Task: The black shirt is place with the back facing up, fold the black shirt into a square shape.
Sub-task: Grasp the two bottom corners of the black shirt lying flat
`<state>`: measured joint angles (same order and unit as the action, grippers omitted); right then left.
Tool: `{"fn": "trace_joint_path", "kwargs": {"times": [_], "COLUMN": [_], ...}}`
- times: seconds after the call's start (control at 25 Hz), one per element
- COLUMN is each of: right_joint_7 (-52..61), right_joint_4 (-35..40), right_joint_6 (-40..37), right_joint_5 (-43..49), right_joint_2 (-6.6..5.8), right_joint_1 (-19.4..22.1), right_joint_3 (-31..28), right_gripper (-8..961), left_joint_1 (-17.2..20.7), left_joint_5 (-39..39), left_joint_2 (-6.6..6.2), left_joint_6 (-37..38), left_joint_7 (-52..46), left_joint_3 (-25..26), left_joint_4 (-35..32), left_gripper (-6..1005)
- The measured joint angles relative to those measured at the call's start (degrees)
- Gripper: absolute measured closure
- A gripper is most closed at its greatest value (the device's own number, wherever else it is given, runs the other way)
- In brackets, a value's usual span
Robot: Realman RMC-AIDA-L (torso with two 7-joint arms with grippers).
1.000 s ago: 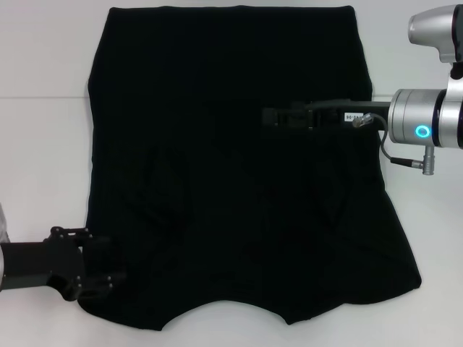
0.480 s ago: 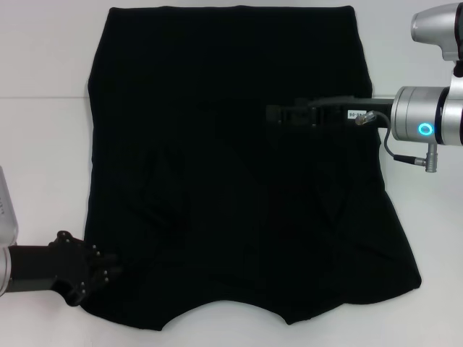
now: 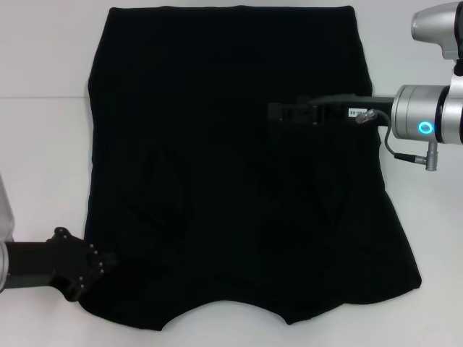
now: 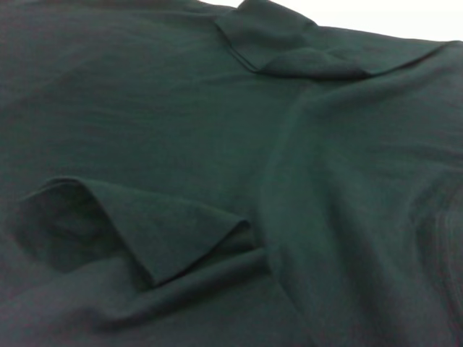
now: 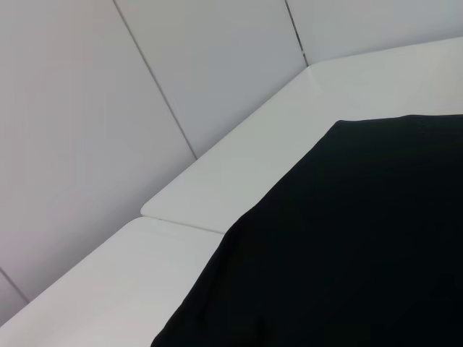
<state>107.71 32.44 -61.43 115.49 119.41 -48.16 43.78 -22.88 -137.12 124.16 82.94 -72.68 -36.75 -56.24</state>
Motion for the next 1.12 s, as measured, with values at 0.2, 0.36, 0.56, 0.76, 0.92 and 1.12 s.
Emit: {"fn": "trace_joint_path", "kwargs": {"times": [0.2,0.36,0.56,0.76,0.92,1.12], "right_joint_7": [0.6,0.7,0.7,0.7,0.7,0.8], "right_joint_4": [-0.2,0.0,0.1,0.1,0.1,0.1], "right_joint_6": [0.0,-0.2,-0.4,-0.5,-0.7,-0.7], "right_joint_5": [0.0,0.0,-0.5,-0.8,-0.8,-0.8], "right_joint_2": [-0.64,-1.06,-1.88,-2.52,-2.74,-2.85], "right_joint_1": [0.7,1.9,2.8,3.0,3.0,3.0], "right_joint_3": [0.0,-0.6,-0.9,-1.0,-1.0,-1.0], "right_gripper": [101,101,101,99,100,101], "left_joint_1": [0.9,1.2,2.0,2.4,2.6,3.1], "left_joint_5": [0.3,0.9,3.0,3.4,3.4,3.3], "left_joint_2": [0.00,0.01,-0.05,-0.04,-0.08,-0.23], "left_joint_6": [0.5,1.6,4.3,5.7,5.7,5.5], "left_joint_7": [-1.6,-1.9,-1.9,-2.3,-3.0,-3.5], "left_joint_3": [3.0,7.5,10.4,11.0,11.0,11.1], "left_joint_4": [-0.5,-0.1,0.0,-0.2,-0.3,-0.9], "left_gripper": [968,968,968,968,968,968]}}
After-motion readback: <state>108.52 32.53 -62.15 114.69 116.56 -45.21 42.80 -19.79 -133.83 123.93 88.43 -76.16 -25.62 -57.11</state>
